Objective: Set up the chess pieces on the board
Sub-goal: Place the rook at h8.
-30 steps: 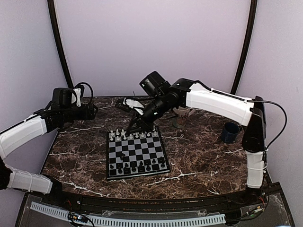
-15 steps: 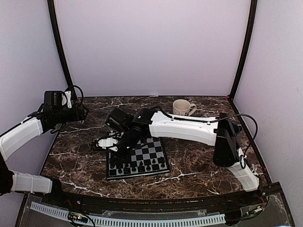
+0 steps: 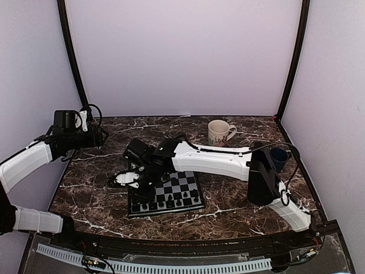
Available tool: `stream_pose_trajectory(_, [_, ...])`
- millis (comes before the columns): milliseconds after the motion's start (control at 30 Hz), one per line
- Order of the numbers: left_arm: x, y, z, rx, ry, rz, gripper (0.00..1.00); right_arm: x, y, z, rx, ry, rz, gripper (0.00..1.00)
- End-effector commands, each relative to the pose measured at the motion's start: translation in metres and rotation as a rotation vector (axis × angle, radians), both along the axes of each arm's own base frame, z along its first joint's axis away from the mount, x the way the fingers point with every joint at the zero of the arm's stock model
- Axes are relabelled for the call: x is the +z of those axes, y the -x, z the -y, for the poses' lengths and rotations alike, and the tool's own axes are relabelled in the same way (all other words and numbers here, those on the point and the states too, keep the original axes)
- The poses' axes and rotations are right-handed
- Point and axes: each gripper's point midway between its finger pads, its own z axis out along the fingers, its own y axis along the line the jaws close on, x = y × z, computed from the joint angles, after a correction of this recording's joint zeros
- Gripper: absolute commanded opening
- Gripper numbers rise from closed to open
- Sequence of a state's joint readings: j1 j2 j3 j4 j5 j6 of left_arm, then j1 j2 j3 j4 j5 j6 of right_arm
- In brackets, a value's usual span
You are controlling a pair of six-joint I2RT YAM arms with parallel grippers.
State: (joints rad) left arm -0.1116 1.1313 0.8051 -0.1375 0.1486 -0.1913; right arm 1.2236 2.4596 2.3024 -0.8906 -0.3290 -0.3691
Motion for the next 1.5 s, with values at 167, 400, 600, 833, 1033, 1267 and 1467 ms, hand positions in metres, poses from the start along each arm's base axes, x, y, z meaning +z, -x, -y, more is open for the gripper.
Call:
stream_pose_trajectory(167, [-0.001,0.004,0.005,-0.029,0.007,-0.008,0.78,-0.019,0.005,-0.009,0.006,0.024,0.041,0.06])
stream_pose_trajectory(400, [-0.002,0.004,0.008,-0.045,0.014,-0.011,0.77,-0.027,0.004,-0.010,0.003,0.041,0.066,0.06])
stream_pose_trajectory(600, [-0.004,0.004,0.010,-0.054,0.020,-0.019,0.76,-0.032,0.006,-0.011,0.006,0.046,0.058,0.07])
stream_pose_trajectory(833, [-0.006,0.004,0.011,-0.062,0.023,-0.025,0.75,-0.035,0.009,-0.011,0.015,0.050,0.053,0.10])
stream_pose_trajectory(1033, [-0.007,0.004,0.013,-0.070,0.024,-0.030,0.75,-0.036,0.007,-0.012,0.000,0.052,0.058,0.16])
stream_pose_trajectory(1267, [-0.014,0.003,0.014,-0.079,0.027,-0.052,0.74,-0.010,0.006,-0.015,-0.018,0.010,0.066,0.23])
stream_pose_trajectory(1467, [-0.012,0.006,0.041,-0.195,0.076,-0.065,0.71,0.043,0.007,-0.008,-0.012,-0.065,0.042,0.25])
